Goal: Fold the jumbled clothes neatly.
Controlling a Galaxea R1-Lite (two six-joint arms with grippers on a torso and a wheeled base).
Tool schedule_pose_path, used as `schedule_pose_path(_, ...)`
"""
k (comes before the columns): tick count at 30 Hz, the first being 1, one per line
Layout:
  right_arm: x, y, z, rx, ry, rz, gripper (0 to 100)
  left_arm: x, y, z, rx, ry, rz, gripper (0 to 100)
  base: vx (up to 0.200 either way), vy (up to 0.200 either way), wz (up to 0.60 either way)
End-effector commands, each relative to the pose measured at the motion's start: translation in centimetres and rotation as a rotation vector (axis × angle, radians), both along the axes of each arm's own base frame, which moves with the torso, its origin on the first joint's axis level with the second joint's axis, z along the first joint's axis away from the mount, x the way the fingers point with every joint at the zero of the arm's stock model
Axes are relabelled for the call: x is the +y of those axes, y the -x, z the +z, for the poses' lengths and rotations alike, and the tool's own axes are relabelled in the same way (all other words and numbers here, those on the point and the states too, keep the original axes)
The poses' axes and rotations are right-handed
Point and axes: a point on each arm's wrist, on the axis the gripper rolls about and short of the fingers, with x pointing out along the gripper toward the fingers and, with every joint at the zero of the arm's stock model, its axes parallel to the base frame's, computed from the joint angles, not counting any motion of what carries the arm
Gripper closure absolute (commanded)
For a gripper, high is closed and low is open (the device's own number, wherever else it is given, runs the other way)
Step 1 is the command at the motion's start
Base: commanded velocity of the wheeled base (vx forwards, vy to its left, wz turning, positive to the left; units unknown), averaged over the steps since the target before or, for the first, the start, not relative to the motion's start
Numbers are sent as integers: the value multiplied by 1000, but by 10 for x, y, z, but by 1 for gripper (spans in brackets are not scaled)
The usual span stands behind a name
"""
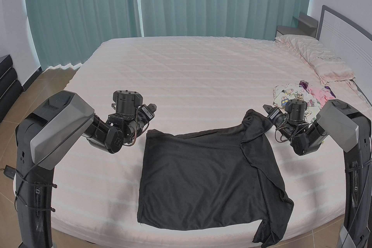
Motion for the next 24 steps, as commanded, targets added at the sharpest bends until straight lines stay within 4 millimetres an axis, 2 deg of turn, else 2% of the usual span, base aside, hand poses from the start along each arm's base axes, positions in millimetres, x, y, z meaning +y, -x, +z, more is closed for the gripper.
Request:
schedule_pose_path(1,-2,19,2,46,-6,32,0,18,-1,16,-22,8,37,0,0,0,0)
schedule_pose_path(2,-1,29,7,60,-11,62,0,22,6,21,-15,15,27,0,0,0,0)
schedule_pose_path(5,1,41,17,65,-12,92,0,27,30,30,20,43,-22,0,0,0,0)
schedule_pose_path(10,9,59,29,128,31,105,0,34,87,49,93,185,-79,0,0,0,0)
schedule_pose_path(12,15,64,33,134,37,109,0,33,106,51,120,243,-95,0,0,0,0)
schedule_pose_path(15,27,72,30,160,53,142,0,33,131,47,157,288,-132,0,0,0,0)
schedule_pose_path(16,29,73,29,161,55,147,0,33,133,46,163,288,-136,0,0,0,0)
schedule_pose_path(18,42,78,27,172,109,170,0,30,150,32,191,283,-158,0,0,0,0)
schedule_pose_path(22,65,82,21,177,217,176,0,27,166,19,197,305,-180,0,0,0,0)
schedule_pose_path(24,78,86,11,218,274,207,0,24,170,17,189,326,-185,0,0,0,0)
